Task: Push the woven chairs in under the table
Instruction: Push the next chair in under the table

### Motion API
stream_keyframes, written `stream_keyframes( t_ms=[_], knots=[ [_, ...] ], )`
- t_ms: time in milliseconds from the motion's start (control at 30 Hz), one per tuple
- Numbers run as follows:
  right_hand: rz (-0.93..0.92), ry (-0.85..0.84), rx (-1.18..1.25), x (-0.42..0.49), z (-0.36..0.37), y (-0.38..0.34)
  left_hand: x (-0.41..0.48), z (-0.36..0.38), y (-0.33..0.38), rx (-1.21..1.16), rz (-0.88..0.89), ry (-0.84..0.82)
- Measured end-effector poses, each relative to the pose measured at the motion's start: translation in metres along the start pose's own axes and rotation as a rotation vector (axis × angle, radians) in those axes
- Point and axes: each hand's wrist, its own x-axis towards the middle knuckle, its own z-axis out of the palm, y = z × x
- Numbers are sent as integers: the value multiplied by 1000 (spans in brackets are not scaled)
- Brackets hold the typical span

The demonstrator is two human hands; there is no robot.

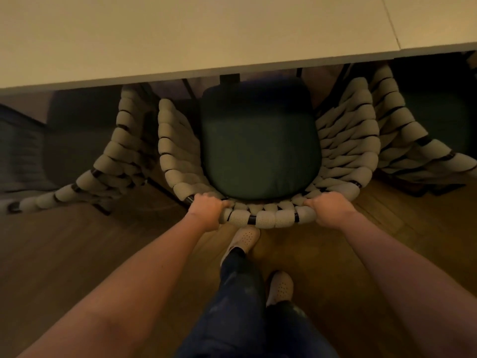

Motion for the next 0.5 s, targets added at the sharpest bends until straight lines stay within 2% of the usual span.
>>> stream_keyframes(
  t_ms=[233,500],
  knots=[
    [-37,28,-13,-23,32,-25,-36,33,12,-6,-33,-54],
    [-29,48,9,-8,23,-22,-26,17,-1,-1,-41,-26]
  ],
)
